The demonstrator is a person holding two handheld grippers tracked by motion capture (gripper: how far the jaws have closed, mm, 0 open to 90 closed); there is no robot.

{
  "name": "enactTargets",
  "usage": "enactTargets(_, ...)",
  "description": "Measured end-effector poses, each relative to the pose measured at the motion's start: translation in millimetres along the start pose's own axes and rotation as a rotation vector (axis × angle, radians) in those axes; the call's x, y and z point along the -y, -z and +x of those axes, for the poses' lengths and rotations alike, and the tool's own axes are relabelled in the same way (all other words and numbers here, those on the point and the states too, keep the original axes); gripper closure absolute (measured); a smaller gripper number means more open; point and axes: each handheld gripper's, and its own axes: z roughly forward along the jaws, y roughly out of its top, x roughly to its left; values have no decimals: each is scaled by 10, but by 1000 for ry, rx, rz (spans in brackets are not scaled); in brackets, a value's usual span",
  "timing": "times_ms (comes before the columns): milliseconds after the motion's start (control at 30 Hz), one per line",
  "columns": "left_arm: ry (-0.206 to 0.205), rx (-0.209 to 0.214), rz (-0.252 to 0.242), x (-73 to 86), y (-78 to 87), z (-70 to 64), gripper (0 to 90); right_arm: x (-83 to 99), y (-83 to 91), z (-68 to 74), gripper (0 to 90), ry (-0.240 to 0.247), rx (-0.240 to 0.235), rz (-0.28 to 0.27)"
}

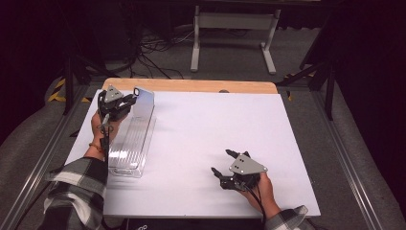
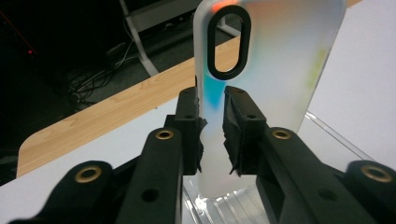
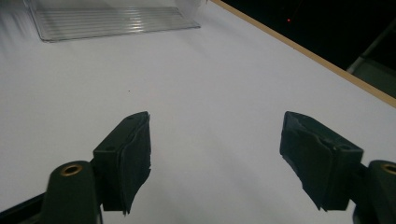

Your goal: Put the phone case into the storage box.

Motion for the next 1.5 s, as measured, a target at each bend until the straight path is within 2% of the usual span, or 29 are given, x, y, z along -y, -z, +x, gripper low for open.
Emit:
enactTargets(100, 8, -5, -6, -6, 15, -3, 778, -3, 2, -5, 255, -2, 3, 0)
enactTargets(267, 43, 14, -30, -3, 84, 16, 808, -2, 5, -14, 259, -7, 3, 3)
enactTargets(367, 44, 22, -46, -21, 117, 5, 853, -6, 7, -8, 261, -3, 5, 1)
enactTargets(433, 34, 31, -41, -37, 126, -18, 898, -8, 7, -7, 262, -2, 7, 3)
enactTargets(600, 5, 48, -34, -66, 99, -62, 899, -9, 16, -15, 263, -5, 7, 0)
enactTargets(767, -23, 54, -5, -81, 70, -99, 900, -10, 13, -16, 267, -5, 6, 3)
enactTargets(967, -37, 63, -8, -109, 80, -123, 899, -9, 7, -14, 268, -2, 4, 7)
enactTargets(1167, -24, 80, -13, -98, 101, -115, 899, -6, 5, -15, 271, -3, 3, 8)
enactTargets(1500, -15, 110, -37, -18, 237, -126, 898, -14, 18, -21, 277, -5, 5, -2)
